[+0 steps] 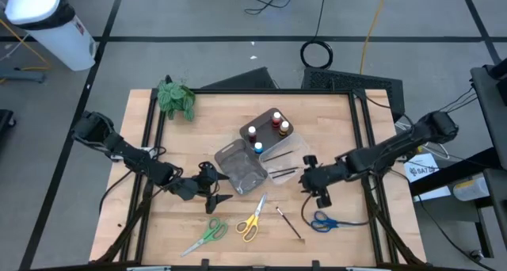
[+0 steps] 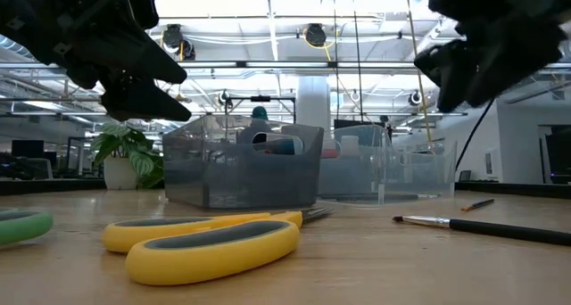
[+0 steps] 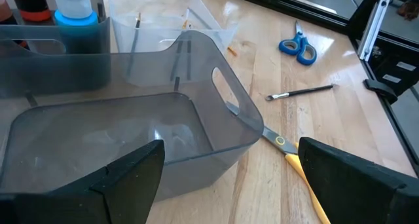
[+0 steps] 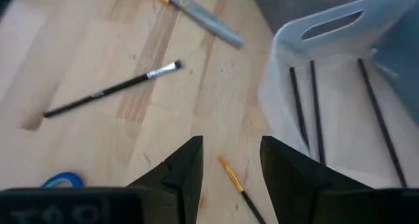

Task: Pick & Place Paint Supplies
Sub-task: Put the gold paintbrush into the transparent bin

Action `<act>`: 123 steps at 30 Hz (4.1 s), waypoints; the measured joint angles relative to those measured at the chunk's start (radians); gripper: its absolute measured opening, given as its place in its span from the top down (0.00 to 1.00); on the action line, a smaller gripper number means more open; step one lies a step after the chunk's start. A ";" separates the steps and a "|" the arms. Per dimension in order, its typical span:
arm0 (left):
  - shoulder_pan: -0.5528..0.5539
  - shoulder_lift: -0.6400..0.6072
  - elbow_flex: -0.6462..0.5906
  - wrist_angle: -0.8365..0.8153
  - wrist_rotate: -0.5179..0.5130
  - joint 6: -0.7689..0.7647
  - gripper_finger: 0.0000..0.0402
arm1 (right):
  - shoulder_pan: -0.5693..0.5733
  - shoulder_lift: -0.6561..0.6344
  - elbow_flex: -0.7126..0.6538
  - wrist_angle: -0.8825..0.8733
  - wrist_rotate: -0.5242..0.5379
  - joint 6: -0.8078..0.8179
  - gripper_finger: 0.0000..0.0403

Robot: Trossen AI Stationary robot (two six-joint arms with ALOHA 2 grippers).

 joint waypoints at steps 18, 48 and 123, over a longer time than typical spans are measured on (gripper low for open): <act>0.000 0.000 0.000 0.000 0.000 -0.004 0.09 | 0.006 0.156 -0.158 0.101 0.095 -0.056 0.68; 0.000 0.000 0.000 0.002 0.000 -0.008 0.09 | 0.071 0.155 -0.229 0.093 -0.083 0.070 0.69; 0.000 0.000 0.000 0.002 -0.001 0.030 0.09 | -0.324 0.243 0.144 0.273 -0.029 -0.308 0.99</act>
